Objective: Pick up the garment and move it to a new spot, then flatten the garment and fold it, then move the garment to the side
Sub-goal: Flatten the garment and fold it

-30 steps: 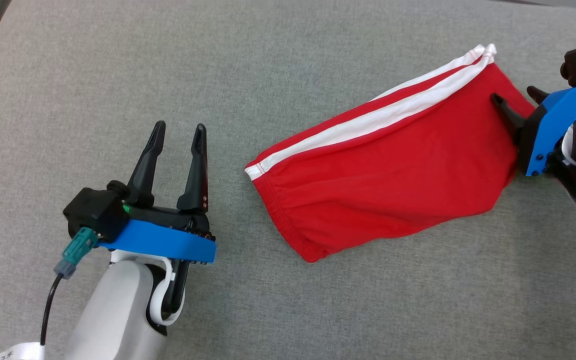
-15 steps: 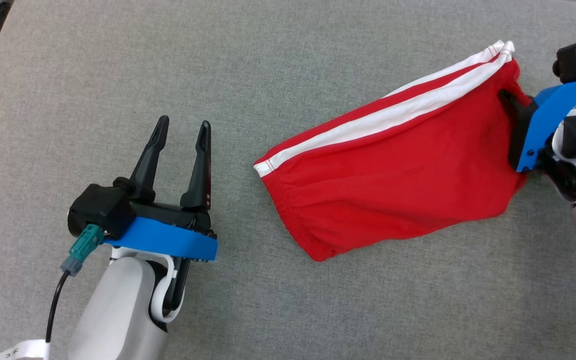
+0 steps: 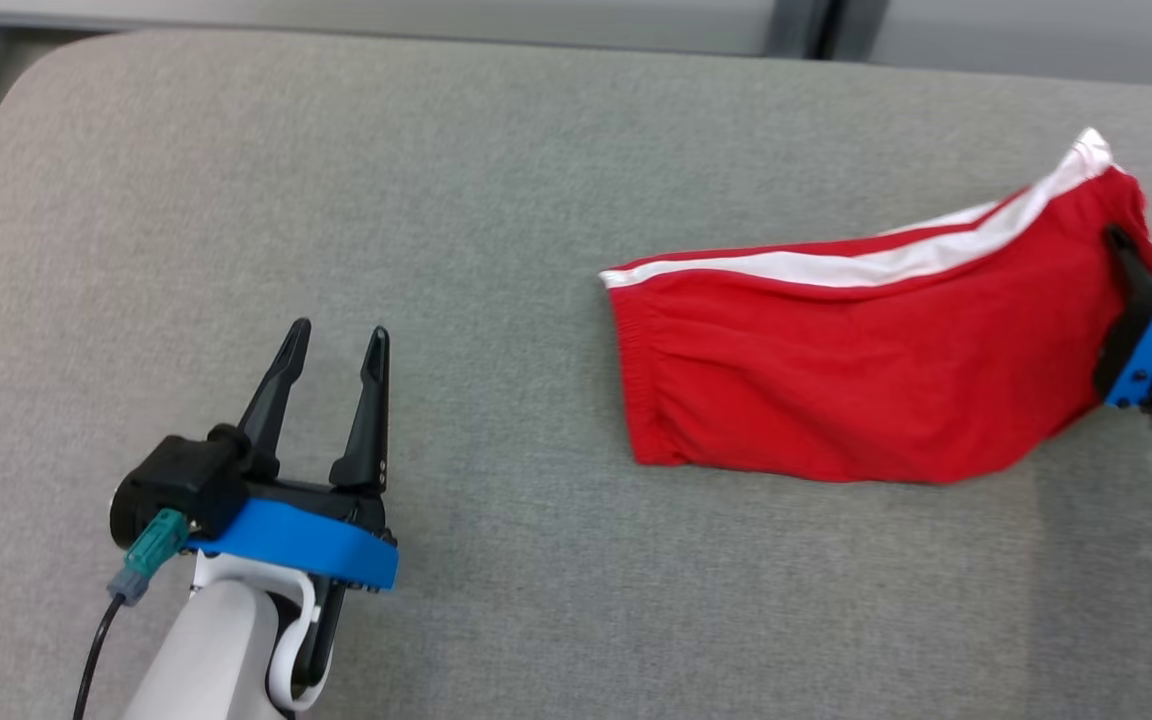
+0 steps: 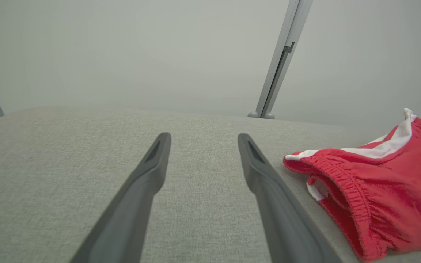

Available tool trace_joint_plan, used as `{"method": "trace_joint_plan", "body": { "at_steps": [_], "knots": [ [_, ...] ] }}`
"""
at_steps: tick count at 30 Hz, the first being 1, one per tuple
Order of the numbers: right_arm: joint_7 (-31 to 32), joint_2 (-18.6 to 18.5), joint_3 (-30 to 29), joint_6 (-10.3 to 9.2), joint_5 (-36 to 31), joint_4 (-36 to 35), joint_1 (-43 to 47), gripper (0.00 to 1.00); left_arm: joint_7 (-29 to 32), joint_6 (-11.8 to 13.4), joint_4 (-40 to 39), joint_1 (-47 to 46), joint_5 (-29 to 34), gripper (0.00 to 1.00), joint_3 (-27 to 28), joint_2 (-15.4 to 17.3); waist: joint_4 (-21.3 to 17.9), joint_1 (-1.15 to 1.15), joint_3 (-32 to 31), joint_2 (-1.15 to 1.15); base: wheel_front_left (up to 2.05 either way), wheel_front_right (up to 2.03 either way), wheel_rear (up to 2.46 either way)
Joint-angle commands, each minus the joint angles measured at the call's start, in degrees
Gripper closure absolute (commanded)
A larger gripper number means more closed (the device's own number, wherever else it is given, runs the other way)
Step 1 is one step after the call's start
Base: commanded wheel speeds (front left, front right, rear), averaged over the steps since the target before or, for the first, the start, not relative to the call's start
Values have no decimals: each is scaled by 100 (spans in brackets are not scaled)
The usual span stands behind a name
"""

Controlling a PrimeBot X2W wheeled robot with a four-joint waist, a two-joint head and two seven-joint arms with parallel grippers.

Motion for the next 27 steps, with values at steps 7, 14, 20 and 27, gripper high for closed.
{"method": "trace_joint_plan", "body": {
  "at_steps": [7,14,20,27],
  "knots": [
    [316,352,-930,3,-982,-792,803,100,-24,-41,-6,296,-41,0,-105,105,-381,0,-522,0,0,0,0],
    [701,693,-964,3,-1643,-1595,1166,100,-13,-42,93,254,-58,0,-270,106,-351,0,-697,0,0,0,0],
    [997,913,-149,3,-1741,-1856,933,100,-15,0,179,128,-103,0,-272,42,-219,0,-684,0,0,0,0],
    [1134,1397,786,2,-1689,-1301,474,100,-19,66,219,84,-134,0,-221,-38,1,0,-584,0,0,0,0]
  ]
}}
